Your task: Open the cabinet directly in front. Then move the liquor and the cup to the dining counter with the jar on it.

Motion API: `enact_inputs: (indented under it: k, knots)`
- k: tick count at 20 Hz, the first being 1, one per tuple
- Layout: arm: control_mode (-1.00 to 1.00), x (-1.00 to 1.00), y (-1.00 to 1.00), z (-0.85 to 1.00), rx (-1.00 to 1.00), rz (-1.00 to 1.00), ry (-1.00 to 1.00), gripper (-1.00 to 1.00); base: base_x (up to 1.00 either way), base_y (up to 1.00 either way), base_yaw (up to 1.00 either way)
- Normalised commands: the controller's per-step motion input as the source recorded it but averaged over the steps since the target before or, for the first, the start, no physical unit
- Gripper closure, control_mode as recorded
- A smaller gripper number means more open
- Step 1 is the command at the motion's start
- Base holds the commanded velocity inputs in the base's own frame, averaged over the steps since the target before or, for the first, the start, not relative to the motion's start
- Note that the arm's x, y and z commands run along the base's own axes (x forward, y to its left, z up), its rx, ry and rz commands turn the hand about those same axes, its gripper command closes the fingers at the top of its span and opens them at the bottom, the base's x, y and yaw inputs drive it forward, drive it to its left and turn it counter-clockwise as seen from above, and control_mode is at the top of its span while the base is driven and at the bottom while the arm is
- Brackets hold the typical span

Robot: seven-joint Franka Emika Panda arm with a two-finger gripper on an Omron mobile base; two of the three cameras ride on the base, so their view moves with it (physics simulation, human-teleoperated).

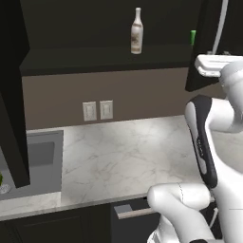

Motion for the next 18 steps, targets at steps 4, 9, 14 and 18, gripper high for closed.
enact_inputs:
  k: [4,9,14,18]
  knots:
    - [-1.00,-1.00,-0.99,0.29,0.14,0.00,0.04,1.00,0.00,0.00,0.00]
    - [-1.00,-1.00,-0.88,0.05,0.11,-0.03,0.01,1.00,0.00,0.00,0.00]
    - [-1.00,-0.48,-0.29,0.06,0.02,-0.01,-0.05,1.00,0.00,0.00,0.00]
    - [-1.00,-0.67,0.00,-0.01,0.00,0.00,-0.01,-1.00,0.00,0.00,0.00]
